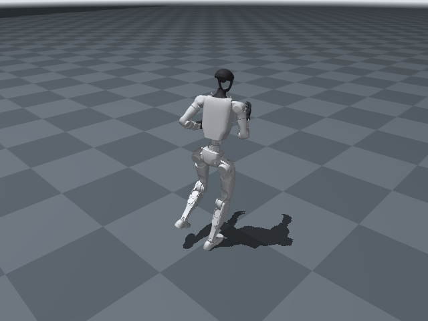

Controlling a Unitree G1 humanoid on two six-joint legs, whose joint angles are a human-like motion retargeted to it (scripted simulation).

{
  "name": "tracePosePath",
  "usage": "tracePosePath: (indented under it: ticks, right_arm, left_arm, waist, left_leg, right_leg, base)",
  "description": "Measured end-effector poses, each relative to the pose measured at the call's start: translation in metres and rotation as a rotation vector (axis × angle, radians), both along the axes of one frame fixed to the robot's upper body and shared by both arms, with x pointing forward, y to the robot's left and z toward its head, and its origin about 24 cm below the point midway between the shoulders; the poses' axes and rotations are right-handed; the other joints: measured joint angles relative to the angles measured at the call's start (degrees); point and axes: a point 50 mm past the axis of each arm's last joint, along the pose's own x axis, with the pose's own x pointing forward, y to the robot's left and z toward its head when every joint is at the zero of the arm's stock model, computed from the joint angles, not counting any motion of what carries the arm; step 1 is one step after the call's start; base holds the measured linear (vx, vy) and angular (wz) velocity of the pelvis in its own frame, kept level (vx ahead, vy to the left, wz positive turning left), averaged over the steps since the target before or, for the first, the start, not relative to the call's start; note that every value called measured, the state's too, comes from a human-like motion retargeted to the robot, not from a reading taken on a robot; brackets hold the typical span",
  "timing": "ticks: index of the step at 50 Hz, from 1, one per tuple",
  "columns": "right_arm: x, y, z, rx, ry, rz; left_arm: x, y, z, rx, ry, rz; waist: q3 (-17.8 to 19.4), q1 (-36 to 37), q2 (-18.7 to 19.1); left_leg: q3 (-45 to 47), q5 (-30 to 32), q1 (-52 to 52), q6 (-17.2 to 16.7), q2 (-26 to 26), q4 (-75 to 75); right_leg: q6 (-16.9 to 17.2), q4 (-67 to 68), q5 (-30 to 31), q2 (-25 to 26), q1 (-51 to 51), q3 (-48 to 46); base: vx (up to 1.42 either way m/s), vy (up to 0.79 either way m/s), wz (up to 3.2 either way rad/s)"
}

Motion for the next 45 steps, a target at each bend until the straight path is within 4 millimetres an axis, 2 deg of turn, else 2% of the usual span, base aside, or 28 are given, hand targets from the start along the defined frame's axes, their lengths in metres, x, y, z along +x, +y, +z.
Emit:
tracePosePath:
  ticks: [3,5,8,10,12,13,15,17,19,21,23,25,27,30,33,34,35,37,40,42,43,45]
  right_arm:
    - [-0.017,-0.007,0.027,0.062,-0.139,0.002]
    - [-0.026,-0.010,0.036,0.041,-0.195,0.018]
    - [-0.036,-0.009,0.037,-0.019,-0.231,0.106]
    - [-0.042,-0.004,0.030,-0.056,-0.230,0.152]
    - [-0.039,0.005,0.008,-0.127,-0.166,0.157]
    - [-0.034,0.010,-0.007,-0.171,-0.104,0.147]
    - [-0.022,0.015,-0.044,-0.235,0.076,0.107]
    - [-0.022,0.005,-0.078,-0.214,0.274,0.019]
    - [-0.038,-0.014,-0.094,-0.179,0.369,-0.026]
    - [-0.061,-0.039,-0.097,-0.216,0.405,-0.015]
    - [-0.084,-0.067,-0.097,-0.309,0.446,0.001]
    - [-0.104,-0.097,-0.098,-0.360,0.544,-0.038]
    - [-0.117,-0.126,-0.096,-0.436,0.643,-0.119]
    - [-0.139,-0.149,-0.096,-0.619,0.757,-0.140]
    - [-0.157,-0.155,-0.100,-0.667,0.840,-0.107]
    - [-0.155,-0.156,-0.101,-0.668,0.841,-0.101]
    - [-0.149,-0.158,-0.102,-0.667,0.831,-0.096]
    - [-0.131,-0.151,-0.106,-0.626,0.763,-0.106]
    - [-0.082,-0.123,-0.102,-0.613,0.564,-0.119]
    - [-0.045,-0.093,-0.079,-0.656,0.350,-0.099]
    - [-0.032,-0.078,-0.062,-0.644,0.244,-0.084]
    - [-0.018,-0.051,-0.030,-0.513,0.081,-0.035]
  left_arm:
    - [-0.032,0.012,0.011,0.050,0.061,-0.075]
    - [-0.046,0.020,0.017,0.050,0.093,-0.081]
    - [-0.055,0.027,0.024,0.039,0.081,-0.069]
    - [-0.050,0.024,0.026,0.065,0.034,-0.070]
    - [-0.029,0.010,0.019,0.104,-0.028,-0.076]
    - [-0.010,-0.001,0.014,0.103,-0.065,-0.076]
    - [0.039,-0.030,0.018,0.091,-0.167,-0.081]
    - [0.084,-0.058,0.057,0.079,-0.358,-0.079]
    - [0.109,-0.081,0.121,0.110,-0.620,-0.113]
    - [0.112,-0.096,0.181,0.144,-0.867,-0.140]
    - [0.102,-0.107,0.222,0.152,-1.061,-0.133]
    - [0.087,-0.113,0.244,0.033,-1.179,-0.125]
    - [0.075,-0.117,0.255,-0.092,-1.219,-0.147]
    - [0.061,-0.126,0.253,-0.082,-1.239,-0.239]
    - [0.052,-0.128,0.238,-0.075,-1.191,-0.369]
    - [0.051,-0.125,0.231,-0.073,-1.159,-0.407]
    - [0.049,-0.120,0.225,-0.068,-1.130,-0.449]
    - [0.057,-0.107,0.198,-0.043,-1.011,-0.356]
    - [0.069,-0.084,0.127,-0.067,-0.680,-0.144]
    - [0.060,-0.069,0.084,-0.098,-0.482,-0.098]
    - [0.051,-0.059,0.072,-0.059,-0.424,-0.095]
    - [0.032,-0.045,0.065,-0.034,-0.372,-0.120]
  waist:
    - [-3.6,7.8,-4.0]
    - [-4.2,11.8,-4.4]
    - [-2.3,13.7,0.4]
    - [-0.4,12.8,4.2]
    - [1.3,10.8,7.9]
    - [2.5,9.4,8.2]
    - [5.2,6.7,5.7]
    - [5.6,3.8,2.0]
    - [4.1,0.1,0.9]
    - [1.7,-5.1,2.2]
    - [-1.4,-11.1,5.9]
    - [-3.1,-17.6,8.8]
    - [-3.6,-23.5,8.1]
    - [-4.5,-28.6,6.2]
    - [-4.1,-28.4,3.8]
    - [-2.9,-27.3,3.2]
    - [-1.2,-26.0,2.8]
    - [2.4,-24.3,4.3]
    - [8.3,-22.4,7.2]
    - [9.7,-20.4,7.9]
    - [9.4,-18.7,8.2]
    - [7.7,-13.7,8.2]
  left_leg:
    - [2.8,3.5,-4.8,-1.0,-3.7,-20.9]
    - [6.6,8.4,-1.1,-4.7,-3.9,-42.6]
    - [15.5,8.7,6.3,-14.1,-0.4,-63.6]
    - [17.0,8.8,9.3,-17.3,2.2,-65.9]
    - [12.6,11.6,12.1,-15.0,5.3,-61.9]
    - [10.4,10.8,12.8,-11.8,5.3,-58.2]
    - [8.2,3.3,11.7,-5.0,3.1,-47.3]
    - [7.8,-4.6,8.9,-2.6,0.3,-36.8]
    - [6.9,-7.9,8.7,-4.6,-0.4,-33.3]
    - [4.8,-7.5,11.4,-8.1,0.0,-35.6]
    - [1.8,-3.6,14.5,-12.3,1.7,-41.2]
    - [-2.2,1.5,18.9,-15.2,2.5,-47.7]
    - [-6.3,6.3,24.3,-16.2,0.8,-52.5]
    - [-10.0,11.8,31.7,-16.6,0.9,-57.1]
    - [-9.8,12.4,35.7,-15.4,1.1,-53.6]
    - [-8.8,10.6,35.1,-14.6,1.0,-47.8]
    - [-7.4,7.9,33.6,-13.8,1.1,-40.2]
    - [-4.9,4.3,29.4,-12.5,4.6,-25.8]
    - [-3.1,-1.5,23.9,-9.9,10.5,-10.4]
    - [-1.0,-2.4,19.9,-7.5,12.6,-6.7]
    - [2.1,-1.9,18.2,-5.8,14.5,-6.2]
    - [11.0,-1.8,16.2,-2.7,18.3,-7.5]
  right_leg:
    - [3.1,-10.3,9.9,-1.1,8.0,2.3]
    - [4.4,-16.6,18.5,-0.2,15.3,4.8]
    - [4.7,-22.0,27.6,4.4,28.0,9.3]
    - [2.8,-17.8,27.9,6.6,32.9,8.8]
    - [-1.9,0.7,22.3,6.6,30.0,2.3]
    - [-4.6,13.4,18.4,4.0,26.0,-1.1]
    - [-8.7,35.8,11.1,-2.9,16.5,-2.1]
    - [-6.9,50.7,7.9,-6.0,4.2,2.4]
    - [-5.7,54.1,6.0,-5.6,-5.0,4.7]
    - [-5.7,47.6,4.5,-5.9,-9.6,2.2]
    - [-7.3,31.2,5.0,-5.7,-10.2,-3.7]
    - [-4.8,7.0,11.0,-5.0,-6.2,-9.4]
    - [0.7,-16.1,17.7,-5.9,-1.2,-10.9]
    - [7.4,-28.9,17.6,-8.0,-1.3,-7.7]
    - [8.0,-28.5,18.1,-11.5,-1.2,-4.8]
    - [7.3,-26.9,20.0,-12.6,-0.9,-5.6]
    - [6.3,-25.1,22.6,-13.4,-0.6,-6.8]
    - [2.1,-15.1,19.8,-12.9,-2.7,-8.9]
    - [-1.9,5.8,7.8,-12.6,-7.5,-11.2]
    - [-3.1,10.9,3.9,-13.6,-7.1,-14.3]
    - [-3.6,11.7,3.0,-14.1,-6.6,-16.1]
    - [-3.8,11.3,3.0,-15.3,-5.4,-20.0]
  base:
    - [1.31,-0.16,-0.69]
    - [1.39,-0.04,-0.88]
    - [1.41,0.04,-0.69]
    - [1.35,0.05,-0.22]
    - [1.22,0.05,0.06]
    - [1.08,0.04,0.23]
    - [0.99,0.03,0.31]
    - [0.98,-0.02,0.52]
    - [1.01,-0.05,0.81]
    - [1.04,-0.07,1.19]
    - [1.02,-0.13,1.43]
    - [1.07,-0.25,1.70]
    - [1.12,-0.40,1.79]
    - [1.06,-0.50,1.20]
    - [0.92,-0.52,0.47]
    - [0.81,-0.49,-0.05]
    - [0.73,-0.44,-0.16]
    - [0.65,-0.37,0.04]
    - [0.56,-0.33,0.53]
    - [0.47,-0.31,1.09]
    - [0.42,-0.30,1.28]
    - [0.38,-0.28,1.37]
